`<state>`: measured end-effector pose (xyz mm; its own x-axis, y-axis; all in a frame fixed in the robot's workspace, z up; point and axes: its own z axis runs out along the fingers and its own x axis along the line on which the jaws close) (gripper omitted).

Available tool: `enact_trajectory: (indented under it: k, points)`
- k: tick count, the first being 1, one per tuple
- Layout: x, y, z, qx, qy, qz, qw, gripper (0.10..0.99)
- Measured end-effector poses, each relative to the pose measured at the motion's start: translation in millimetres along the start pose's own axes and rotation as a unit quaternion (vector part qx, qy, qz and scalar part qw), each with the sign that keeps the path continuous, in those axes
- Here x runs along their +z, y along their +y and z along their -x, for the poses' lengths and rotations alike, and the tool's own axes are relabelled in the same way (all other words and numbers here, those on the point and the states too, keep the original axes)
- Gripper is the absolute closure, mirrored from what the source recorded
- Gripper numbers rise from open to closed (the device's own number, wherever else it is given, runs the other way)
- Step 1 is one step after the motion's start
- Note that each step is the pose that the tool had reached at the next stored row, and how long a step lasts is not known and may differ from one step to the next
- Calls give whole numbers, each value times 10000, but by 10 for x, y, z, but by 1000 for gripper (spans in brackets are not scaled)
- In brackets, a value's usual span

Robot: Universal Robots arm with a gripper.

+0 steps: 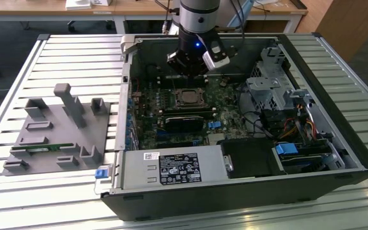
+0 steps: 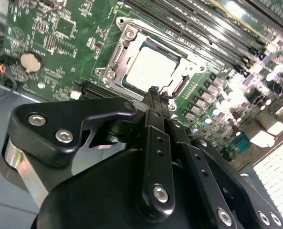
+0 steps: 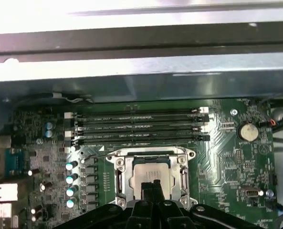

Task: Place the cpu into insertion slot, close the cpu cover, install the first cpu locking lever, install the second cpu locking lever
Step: 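Install the first cpu locking lever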

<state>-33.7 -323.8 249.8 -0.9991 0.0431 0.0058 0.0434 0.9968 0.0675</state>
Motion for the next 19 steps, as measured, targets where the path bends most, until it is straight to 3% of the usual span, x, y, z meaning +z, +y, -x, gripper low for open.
enact_trajectory:
  k: [9, 16, 17, 19]
  points:
    - [4, 0, 0, -654, 8, -1, 9979, 980]
    - [5, -1, -27, -681, 0, 0, 9977, 980]
    - [5, -4, -90, -680, -5, -1, 9977, 980]
    - [6, -5, -121, -653, -7, -1, 9979, 980]
